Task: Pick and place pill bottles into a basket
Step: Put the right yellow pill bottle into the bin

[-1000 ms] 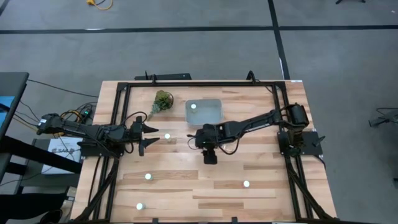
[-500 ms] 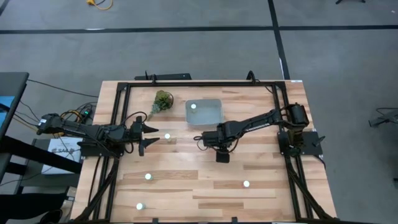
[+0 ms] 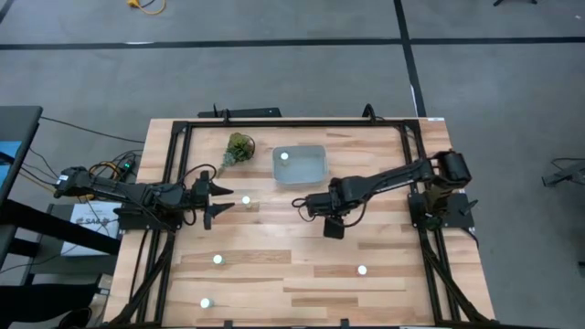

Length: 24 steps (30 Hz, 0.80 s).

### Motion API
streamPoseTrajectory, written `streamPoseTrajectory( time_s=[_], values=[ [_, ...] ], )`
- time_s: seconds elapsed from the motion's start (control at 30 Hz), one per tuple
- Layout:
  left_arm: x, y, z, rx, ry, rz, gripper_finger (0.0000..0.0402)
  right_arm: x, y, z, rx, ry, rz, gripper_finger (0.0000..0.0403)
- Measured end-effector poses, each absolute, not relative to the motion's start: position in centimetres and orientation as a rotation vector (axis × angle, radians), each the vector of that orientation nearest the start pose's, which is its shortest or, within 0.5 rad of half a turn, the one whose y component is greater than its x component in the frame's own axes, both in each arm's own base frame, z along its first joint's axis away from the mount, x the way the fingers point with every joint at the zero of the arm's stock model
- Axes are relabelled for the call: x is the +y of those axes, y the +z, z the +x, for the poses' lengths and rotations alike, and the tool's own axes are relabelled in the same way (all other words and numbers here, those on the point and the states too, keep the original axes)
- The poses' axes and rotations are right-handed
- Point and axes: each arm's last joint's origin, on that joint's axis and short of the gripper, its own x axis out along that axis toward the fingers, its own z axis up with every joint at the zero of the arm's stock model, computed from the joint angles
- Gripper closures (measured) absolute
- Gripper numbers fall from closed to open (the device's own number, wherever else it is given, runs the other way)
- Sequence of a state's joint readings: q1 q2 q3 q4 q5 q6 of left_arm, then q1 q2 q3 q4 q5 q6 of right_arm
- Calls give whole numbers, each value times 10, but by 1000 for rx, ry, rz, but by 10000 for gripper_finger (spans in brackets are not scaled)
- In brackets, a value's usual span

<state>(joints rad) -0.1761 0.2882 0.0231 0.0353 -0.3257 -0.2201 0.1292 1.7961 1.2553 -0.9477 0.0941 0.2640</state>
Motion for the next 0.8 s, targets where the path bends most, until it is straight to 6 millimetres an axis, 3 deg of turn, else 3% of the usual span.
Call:
streamPoseTrajectory(
  time_s=[0.27, 0.63, 0.8],
  values=[
    [-11, 151, 112, 207, 166, -161, 203, 38, 175, 309, 1491, -223, 140, 177],
    [-11, 150, 112, 207, 167, -160, 203, 44, 172, 311, 1452, -175, 165, 163],
    [-11, 150, 112, 207, 167, -160, 203, 44, 162, 315, 1476, -159, 144, 163]
  ],
)
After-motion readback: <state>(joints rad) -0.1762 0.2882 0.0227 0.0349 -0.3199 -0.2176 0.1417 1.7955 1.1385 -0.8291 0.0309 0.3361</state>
